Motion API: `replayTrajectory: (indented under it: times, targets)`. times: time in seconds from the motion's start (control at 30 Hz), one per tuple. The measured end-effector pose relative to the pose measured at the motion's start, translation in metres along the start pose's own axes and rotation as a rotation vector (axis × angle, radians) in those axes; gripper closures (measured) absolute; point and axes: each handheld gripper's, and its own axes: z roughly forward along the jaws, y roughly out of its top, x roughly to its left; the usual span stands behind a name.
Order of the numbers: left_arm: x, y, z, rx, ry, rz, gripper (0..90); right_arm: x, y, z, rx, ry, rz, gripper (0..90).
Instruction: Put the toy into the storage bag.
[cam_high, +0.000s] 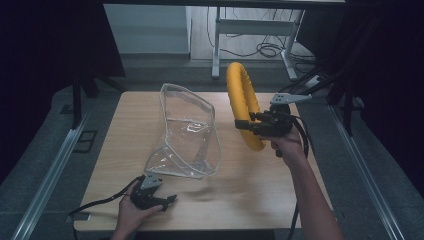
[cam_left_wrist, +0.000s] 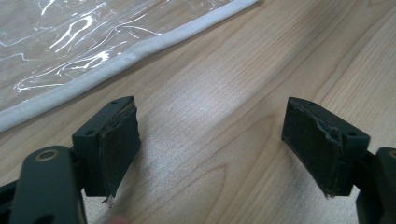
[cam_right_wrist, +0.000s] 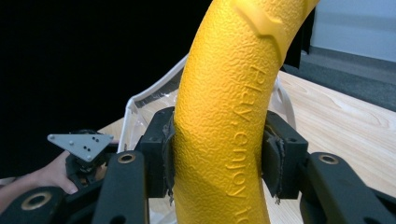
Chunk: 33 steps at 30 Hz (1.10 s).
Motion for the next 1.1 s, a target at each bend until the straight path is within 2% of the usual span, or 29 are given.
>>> replayTrajectory:
  times: [0.63, 1.1]
  targets:
    - [0.0, 0.0, 0.0, 0.002, -0.003, 0.0, 18.9, 0.018, 0.01, 0.004, -0.078, 0.061, -0.008, 51.9]
    - [0.0, 0.0, 0.0, 0.005, -0.004, 0.004, 18.9, 0.035, 0.024, 0.006, -0.118, 0.091, -0.04, 51.8]
